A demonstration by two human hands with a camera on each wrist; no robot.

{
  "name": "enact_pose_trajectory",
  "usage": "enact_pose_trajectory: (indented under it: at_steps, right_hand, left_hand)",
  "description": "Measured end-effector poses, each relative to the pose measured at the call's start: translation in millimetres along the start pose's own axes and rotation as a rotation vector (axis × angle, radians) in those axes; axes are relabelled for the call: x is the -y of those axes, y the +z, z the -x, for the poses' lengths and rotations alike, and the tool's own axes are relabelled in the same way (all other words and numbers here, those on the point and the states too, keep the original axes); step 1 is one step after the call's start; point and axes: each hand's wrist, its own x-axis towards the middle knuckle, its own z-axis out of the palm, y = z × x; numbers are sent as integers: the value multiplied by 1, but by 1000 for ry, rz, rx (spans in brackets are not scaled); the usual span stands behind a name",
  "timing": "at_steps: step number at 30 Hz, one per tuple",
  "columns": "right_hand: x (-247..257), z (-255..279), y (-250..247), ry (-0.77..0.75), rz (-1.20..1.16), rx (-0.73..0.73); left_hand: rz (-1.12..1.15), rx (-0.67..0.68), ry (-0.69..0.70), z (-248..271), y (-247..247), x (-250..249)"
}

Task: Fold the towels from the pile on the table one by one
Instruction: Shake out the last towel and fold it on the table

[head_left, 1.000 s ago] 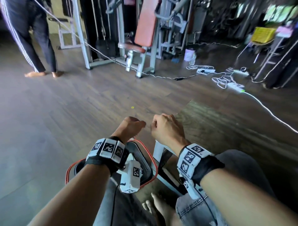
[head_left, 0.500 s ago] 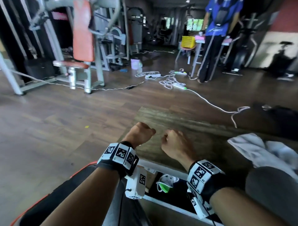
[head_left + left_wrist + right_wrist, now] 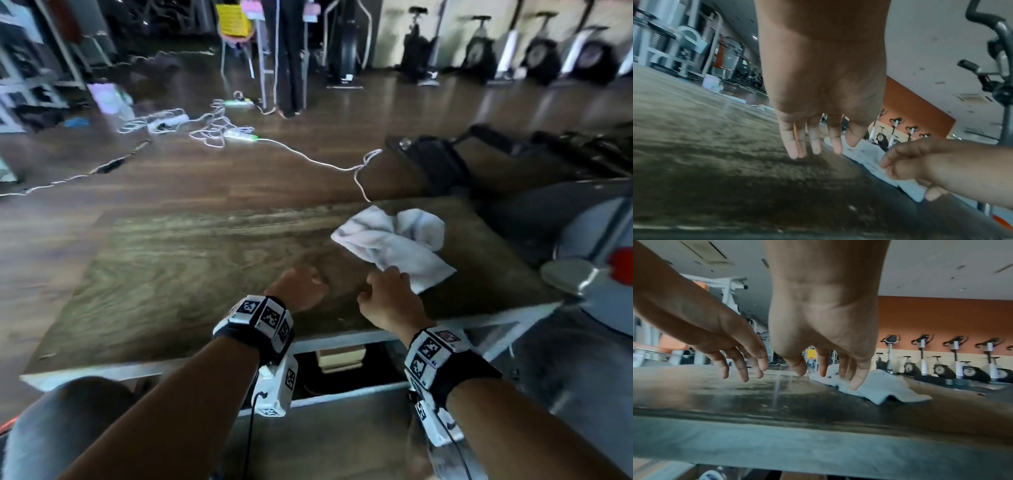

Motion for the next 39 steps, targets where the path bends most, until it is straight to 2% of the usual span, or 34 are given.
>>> enact_pose_trajectory:
  at_steps: [2, 6, 11, 13, 15, 16, 18, 21, 23, 25, 29, 31, 33, 36, 39]
  right_hand:
    - [-25, -6, 3, 64, 7, -42]
    - [-59, -15, 9, 172, 34, -93]
    - [-70, -21, 14, 96, 100, -239]
    - [-62, -21, 11, 19, -34, -260]
    - [-47, -18, 9, -85, -332, -254]
    - [-37, -15, 8, -142, -472, -233]
    - [-18, -12, 4, -266, -595, -248]
    - [-1, -11, 0, -441, -667, -339]
    - [1, -11, 2, -486, -621, -397]
    - [-5, -11, 10, -428, -562, -397]
    - [-25, -8, 35, -136, -75, -121]
    - [-29, -2, 45, -86, 2, -100]
    - [-29, 0, 44, -119, 38, -166]
    - [-24, -8, 36, -190, 29, -172]
    - [-13, -12, 34, -358, -164, -108]
  left_hand:
    - [-31, 55, 39, -12, 21, -16]
    - [-35, 31, 132, -29, 53, -35]
    - [-85, 15, 178, -45, 78, -31]
    - [-87, 7, 194, -47, 86, -25]
    - [-53, -9, 245, -44, 89, -24]
    - [-31, -39, 288, -44, 90, -23]
    - [119, -153, 329, -41, 83, -24]
    - [282, -297, 256, -29, 57, -28]
    - [372, -365, 185, -25, 40, -25]
    - [523, -423, 114, -21, 20, -20]
    - [893, -456, -15, -11, -16, 2]
    - [985, -514, -103, -1, -35, 14]
    - [1052, -590, -180, 7, -53, 27]
    - [1162, -698, -229, 17, -74, 52]
    - [1094, -704, -196, 24, -82, 73]
